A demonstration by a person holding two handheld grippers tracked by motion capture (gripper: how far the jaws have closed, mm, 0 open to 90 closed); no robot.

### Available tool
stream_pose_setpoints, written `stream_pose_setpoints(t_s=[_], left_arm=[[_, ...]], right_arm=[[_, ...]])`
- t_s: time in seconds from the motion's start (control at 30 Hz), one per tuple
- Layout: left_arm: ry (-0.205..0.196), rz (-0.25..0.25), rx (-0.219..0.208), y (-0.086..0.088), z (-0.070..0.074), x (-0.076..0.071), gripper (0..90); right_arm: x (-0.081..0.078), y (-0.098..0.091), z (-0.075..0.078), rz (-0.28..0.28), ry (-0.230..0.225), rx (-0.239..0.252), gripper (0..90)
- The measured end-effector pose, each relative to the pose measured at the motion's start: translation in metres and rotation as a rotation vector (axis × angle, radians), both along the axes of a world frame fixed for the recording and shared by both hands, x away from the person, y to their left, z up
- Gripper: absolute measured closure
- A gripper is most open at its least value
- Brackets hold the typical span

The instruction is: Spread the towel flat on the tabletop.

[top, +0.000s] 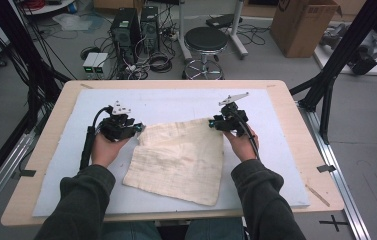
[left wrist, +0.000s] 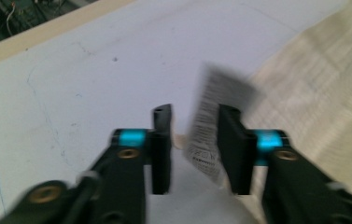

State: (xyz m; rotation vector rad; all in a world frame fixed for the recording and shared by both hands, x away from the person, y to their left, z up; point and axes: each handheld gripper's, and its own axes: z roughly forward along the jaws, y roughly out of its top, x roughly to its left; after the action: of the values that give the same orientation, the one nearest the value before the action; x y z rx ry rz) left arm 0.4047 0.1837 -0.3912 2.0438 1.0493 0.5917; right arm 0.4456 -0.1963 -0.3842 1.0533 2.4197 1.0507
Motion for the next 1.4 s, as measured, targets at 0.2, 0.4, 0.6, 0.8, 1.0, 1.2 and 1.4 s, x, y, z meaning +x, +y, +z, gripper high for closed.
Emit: stream_pose_setpoints(t_s=[0.2,0.4,0.6,0.8,1.0,1.2,1.4], left_arm=[[0.023,-0.053,-0.027,0.009,-0.002,-0.005,58.3],[-0.01,-0.141,-0.062,0.015,0.002,-0.032,57.9],[-0.02,-0.27,-0.069,0.018,0.0,-0.066,57.6],[-0.043,-0.331,-0.07,0.024,-0.006,-0.096,56.1],[-0.019,-0.368,-0.068,0.026,-0.022,-0.115,56.1],[0.018,-0.386,-0.037,0.02,-0.037,-0.12,56.8],[0.096,-0.428,0.006,0.015,-0.047,-0.118,63.4]], right_arm=[[-0.003,-0.015,-0.004,0.012,0.04,0.044,59.6],[-0.024,-0.018,0.0,0.076,0.054,0.046,55.7],[-0.06,-0.009,0.005,0.205,0.02,0.067,49.9],[-0.092,-0.002,-0.006,0.292,0.021,0.048,48.1],[-0.112,-0.001,-0.02,0.346,0.037,0.028,47.6],[-0.133,-0.003,-0.03,0.415,0.042,0.011,52.8],[-0.138,-0.004,-0.043,0.447,0.073,-0.023,55.8]])
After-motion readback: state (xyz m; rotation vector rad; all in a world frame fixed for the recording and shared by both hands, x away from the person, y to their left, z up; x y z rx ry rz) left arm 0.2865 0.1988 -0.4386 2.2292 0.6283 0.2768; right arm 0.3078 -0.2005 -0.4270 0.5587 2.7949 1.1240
